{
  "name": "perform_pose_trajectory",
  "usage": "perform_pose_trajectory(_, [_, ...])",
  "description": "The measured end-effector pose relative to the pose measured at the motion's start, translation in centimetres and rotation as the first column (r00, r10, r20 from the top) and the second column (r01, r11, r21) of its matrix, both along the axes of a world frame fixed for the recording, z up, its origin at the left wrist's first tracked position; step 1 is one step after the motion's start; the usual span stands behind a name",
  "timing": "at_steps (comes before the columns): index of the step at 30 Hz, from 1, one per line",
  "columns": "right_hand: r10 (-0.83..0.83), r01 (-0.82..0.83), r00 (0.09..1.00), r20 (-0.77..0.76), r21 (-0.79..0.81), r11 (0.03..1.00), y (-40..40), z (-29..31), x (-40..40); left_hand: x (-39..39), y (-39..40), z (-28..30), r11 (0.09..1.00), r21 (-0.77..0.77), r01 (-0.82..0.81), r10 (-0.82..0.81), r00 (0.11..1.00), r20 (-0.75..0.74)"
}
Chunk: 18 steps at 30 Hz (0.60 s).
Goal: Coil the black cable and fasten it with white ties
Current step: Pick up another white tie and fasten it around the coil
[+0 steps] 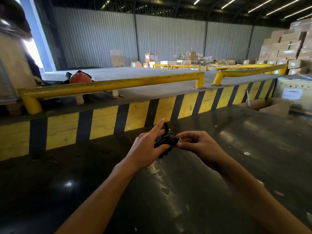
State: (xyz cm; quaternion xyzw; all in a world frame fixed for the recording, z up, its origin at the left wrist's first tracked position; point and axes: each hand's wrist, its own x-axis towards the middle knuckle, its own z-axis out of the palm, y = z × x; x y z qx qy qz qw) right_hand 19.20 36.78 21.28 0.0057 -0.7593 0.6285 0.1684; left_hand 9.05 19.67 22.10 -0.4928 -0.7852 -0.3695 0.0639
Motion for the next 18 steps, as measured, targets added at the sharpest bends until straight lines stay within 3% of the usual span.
perform_pose_trajectory(3, [0.011,-0.011,1.0,-0.015,0.035,0.999,-0.1,0.1,0.1,0.0,0.1,0.1,1.0,0.008,-0.008,0.008,1.0,-0.002])
perform_pose_trajectory(5, [-0.044,0.048,0.999,-0.03,0.165,0.985,-0.1,0.0,0.0,0.0,0.3,0.0,1.0,-0.03,-0.008,0.007,1.0,-0.025])
perform_pose_trajectory(11, [-0.2,0.249,0.968,-0.148,0.525,0.814,-0.4,-0.9,-0.5,-0.2,0.1,-0.8,0.992,-0.125,-0.005,-0.003,0.998,-0.064])
perform_pose_trajectory(13, [-0.196,0.265,0.964,-0.181,0.554,0.789,-0.6,-1.1,-0.6,-0.3,-0.3,-1.2,0.987,-0.156,0.028,-0.042,0.995,-0.088])
perform_pose_trajectory(18, [-0.112,0.152,0.988,-0.108,0.511,0.846,-1.0,-2.0,-1.0,-0.6,-1.2,-2.1,0.961,-0.268,0.07,-0.116,0.98,-0.161])
